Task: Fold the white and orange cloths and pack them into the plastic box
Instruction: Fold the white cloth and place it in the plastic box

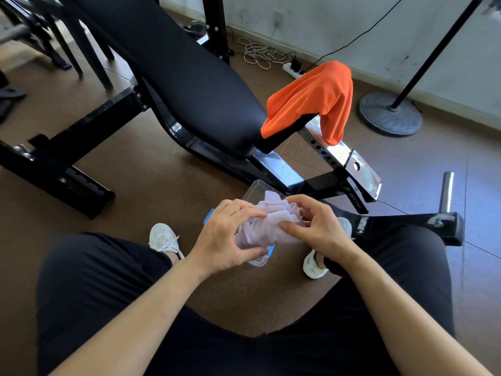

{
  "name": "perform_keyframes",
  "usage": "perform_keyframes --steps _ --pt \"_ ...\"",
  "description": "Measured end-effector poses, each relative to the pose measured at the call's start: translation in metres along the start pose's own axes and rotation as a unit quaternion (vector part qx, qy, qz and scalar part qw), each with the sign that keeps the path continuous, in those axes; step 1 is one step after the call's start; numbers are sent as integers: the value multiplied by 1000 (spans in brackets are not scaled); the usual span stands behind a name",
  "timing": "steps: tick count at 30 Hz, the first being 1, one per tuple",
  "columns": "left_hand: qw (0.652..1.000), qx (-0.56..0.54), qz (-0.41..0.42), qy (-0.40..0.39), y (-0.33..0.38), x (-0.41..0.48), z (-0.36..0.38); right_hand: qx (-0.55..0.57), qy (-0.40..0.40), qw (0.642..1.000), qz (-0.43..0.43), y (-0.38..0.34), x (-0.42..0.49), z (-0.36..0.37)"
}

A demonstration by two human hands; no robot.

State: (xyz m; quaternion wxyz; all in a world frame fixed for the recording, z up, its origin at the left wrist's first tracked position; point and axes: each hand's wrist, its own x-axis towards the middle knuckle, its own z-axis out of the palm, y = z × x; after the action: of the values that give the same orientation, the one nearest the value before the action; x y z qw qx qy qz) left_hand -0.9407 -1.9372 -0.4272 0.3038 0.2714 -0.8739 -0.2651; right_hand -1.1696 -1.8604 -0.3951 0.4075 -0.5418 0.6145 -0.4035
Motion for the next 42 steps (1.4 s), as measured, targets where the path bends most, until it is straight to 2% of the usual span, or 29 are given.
perform_keyframes --steps 3,11,15,20,26,29,35,39,42 --pt "999 -3 -33 -17 0 -2 2 48 31 998 -6 -2 -1 0" --pt "982 -78 -156 74 -15 -3 -17 146 114 983 -13 -3 -3 -8" --pt "987 -47 -119 92 -14 0 -20 121 96 988 -8 -2 -2 -11" --pt "994 -71 -68 48 8 5 -6 120 69 990 -3 -2 -3 0" --pt "980 -138 -116 88 0 2 -11 185 75 980 5 -3 -2 1" --pt "969 -180 -146 84 0 2 -16 210 76 975 13 -3 0 2" --pt "965 -119 -203 113 -27 1 -41 244 115 963 17 5 2 -13" --pt "981 -92 -150 86 -16 5 -36 196 86 977 14 4 0 -12" --pt "994 -60 -90 26 -2 9 -22 190 61 980 7 2 -1 -6"
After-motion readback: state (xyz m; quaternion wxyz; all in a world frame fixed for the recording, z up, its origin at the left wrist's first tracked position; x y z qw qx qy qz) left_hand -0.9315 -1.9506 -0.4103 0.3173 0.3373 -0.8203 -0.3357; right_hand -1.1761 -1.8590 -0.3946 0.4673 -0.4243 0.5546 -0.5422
